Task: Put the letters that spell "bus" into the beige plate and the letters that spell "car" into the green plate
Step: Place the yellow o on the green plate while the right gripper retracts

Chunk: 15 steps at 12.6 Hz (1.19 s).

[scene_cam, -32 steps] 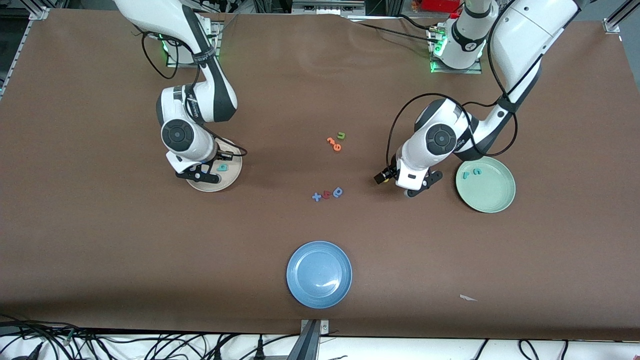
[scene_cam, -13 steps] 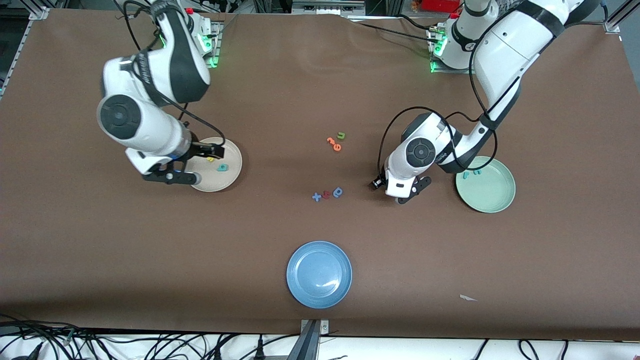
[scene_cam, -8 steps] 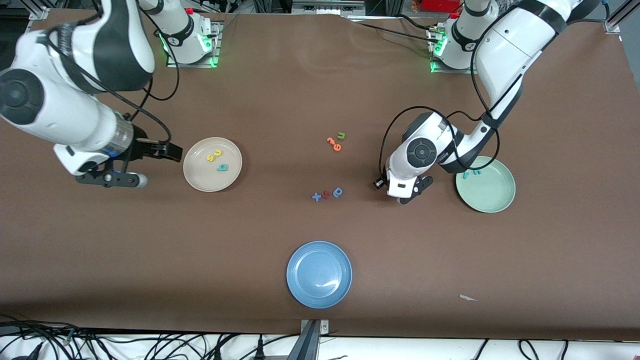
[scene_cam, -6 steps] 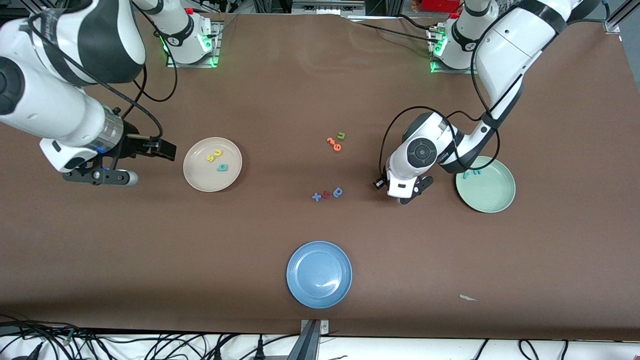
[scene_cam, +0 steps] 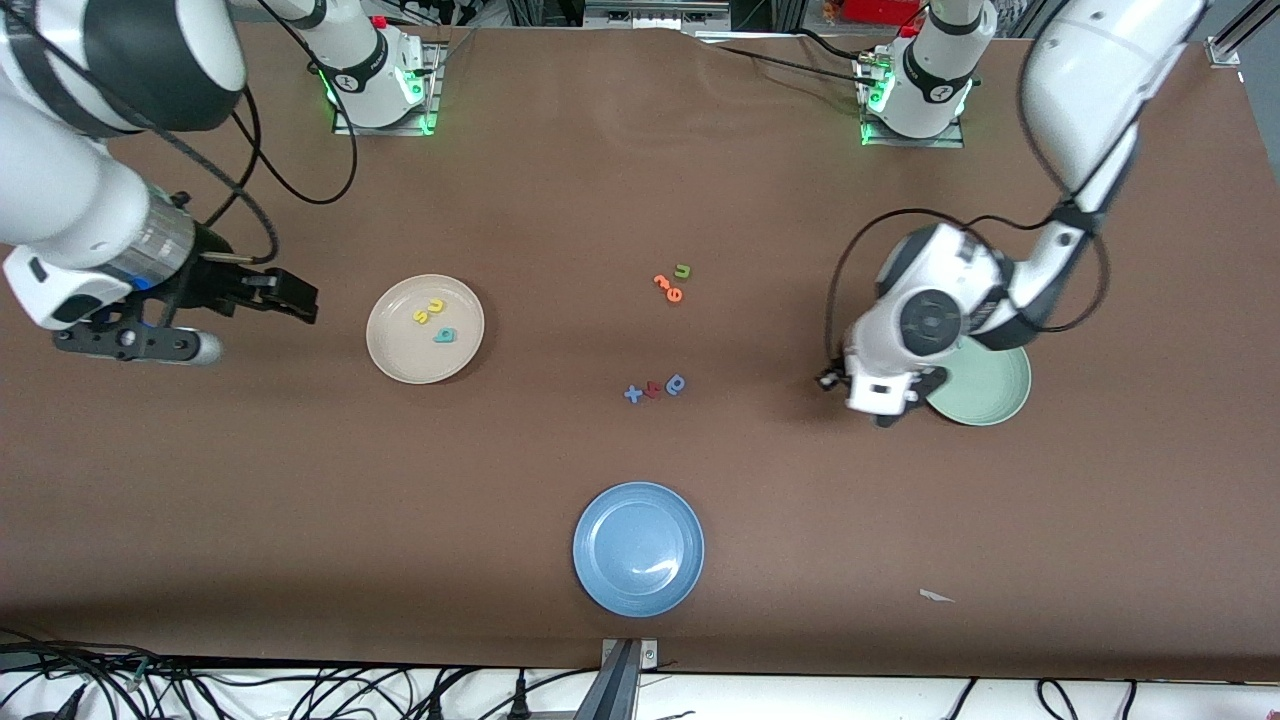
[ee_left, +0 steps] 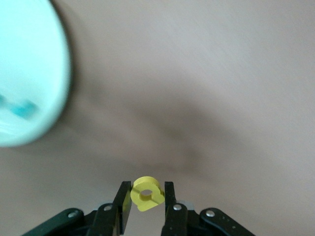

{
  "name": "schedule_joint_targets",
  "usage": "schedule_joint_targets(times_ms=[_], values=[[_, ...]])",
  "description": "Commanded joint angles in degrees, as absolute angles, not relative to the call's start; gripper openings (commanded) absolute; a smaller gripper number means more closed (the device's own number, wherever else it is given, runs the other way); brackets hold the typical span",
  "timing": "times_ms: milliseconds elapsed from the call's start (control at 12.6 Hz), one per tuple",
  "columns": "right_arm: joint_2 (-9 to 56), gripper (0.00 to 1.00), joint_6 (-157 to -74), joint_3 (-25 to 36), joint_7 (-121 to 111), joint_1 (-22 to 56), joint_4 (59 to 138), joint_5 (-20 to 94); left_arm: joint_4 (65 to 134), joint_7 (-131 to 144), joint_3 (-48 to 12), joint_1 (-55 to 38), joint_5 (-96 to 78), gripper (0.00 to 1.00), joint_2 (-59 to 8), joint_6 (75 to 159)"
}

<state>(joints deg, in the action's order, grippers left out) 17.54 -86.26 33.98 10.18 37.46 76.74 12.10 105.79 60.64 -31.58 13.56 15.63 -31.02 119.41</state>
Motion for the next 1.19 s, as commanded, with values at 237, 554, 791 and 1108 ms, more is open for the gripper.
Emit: schedule_joint_targets(times_ms=[237, 554, 791, 1108], values=[[9.86, 1.00, -82.79, 4.34, 9.23, 11.99, 80.32, 1.06, 107.31, 31.85, -32.52, 30.83, 14.68, 0.02, -26.98, 110.92], [-1.74, 1.00, -93.93, 0.98, 7.92, 5.99, 97.44, 0.09, 107.40, 26.10, -32.26, 35.07, 15.29, 0.08, -31.62, 114.41], [-2.02, 1.00, -93.96, -4.73, 7.21, 1.06, 96.77, -0.09, 107.40, 26.10, -32.08, 35.42, 15.29, 0.26, -33.75, 116.63], [-1.15, 1.00, -94.04, -3.69, 7.38, 1.05, 95.54, 0.62, 107.32, 26.02, -32.17, 36.12, 15.29, 1.00, -32.35, 115.58]])
